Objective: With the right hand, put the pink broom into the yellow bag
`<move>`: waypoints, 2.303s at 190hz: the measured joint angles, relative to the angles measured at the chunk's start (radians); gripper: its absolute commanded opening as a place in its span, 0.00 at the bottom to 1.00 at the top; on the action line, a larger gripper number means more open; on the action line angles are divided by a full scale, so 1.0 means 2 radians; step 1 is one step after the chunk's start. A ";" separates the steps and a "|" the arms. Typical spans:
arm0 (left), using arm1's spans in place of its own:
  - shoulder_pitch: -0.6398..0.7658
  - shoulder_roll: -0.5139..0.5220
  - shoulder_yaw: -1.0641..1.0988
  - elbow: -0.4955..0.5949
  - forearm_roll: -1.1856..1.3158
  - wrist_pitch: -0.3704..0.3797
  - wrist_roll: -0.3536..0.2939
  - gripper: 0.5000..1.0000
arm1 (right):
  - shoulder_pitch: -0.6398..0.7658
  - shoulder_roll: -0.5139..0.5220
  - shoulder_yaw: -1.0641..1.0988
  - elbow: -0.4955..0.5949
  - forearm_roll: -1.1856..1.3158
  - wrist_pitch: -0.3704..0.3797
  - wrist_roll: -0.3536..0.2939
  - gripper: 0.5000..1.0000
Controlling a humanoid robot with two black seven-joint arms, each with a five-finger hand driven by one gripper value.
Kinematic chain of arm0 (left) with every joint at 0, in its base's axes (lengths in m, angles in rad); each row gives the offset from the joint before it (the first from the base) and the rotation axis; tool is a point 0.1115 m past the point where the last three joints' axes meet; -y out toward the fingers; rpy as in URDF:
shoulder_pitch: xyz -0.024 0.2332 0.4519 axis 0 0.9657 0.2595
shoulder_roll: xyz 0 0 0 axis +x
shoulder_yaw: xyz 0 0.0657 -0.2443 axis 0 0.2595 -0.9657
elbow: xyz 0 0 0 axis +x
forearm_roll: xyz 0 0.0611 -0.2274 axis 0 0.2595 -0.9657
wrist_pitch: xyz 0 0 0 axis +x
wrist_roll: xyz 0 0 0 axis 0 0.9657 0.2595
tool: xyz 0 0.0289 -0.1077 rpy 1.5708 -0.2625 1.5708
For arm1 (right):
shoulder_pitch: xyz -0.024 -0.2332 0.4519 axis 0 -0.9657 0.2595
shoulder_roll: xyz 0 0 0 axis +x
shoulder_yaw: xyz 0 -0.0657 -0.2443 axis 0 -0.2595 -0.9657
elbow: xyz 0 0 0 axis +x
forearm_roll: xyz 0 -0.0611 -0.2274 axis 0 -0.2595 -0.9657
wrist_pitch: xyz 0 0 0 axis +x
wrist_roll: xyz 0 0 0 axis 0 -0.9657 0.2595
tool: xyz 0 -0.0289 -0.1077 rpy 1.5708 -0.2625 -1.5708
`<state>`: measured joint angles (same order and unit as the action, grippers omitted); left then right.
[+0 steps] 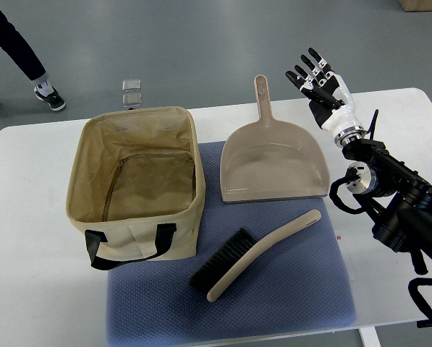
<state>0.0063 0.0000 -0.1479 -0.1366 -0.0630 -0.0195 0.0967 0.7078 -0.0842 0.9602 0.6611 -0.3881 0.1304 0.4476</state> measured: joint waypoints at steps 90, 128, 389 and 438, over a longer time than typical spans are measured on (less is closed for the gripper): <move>0.000 0.000 0.000 -0.002 0.000 0.001 0.004 1.00 | 0.003 -0.006 0.001 0.000 0.000 0.000 0.000 0.86; 0.000 0.000 0.000 -0.002 0.000 0.001 0.004 1.00 | 0.003 -0.008 -0.001 0.000 -0.002 0.001 0.000 0.86; 0.000 0.000 0.000 -0.001 0.000 0.001 0.004 1.00 | 0.091 -0.247 -0.256 0.158 -0.244 0.020 0.000 0.86; 0.000 0.000 0.000 -0.001 0.000 0.001 0.004 1.00 | 0.096 -0.334 -0.261 0.267 -0.406 0.109 0.000 0.86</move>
<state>0.0062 0.0000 -0.1488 -0.1386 -0.0628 -0.0184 0.1044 0.9003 -0.7523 0.4376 1.1958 -1.1999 0.3475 0.4468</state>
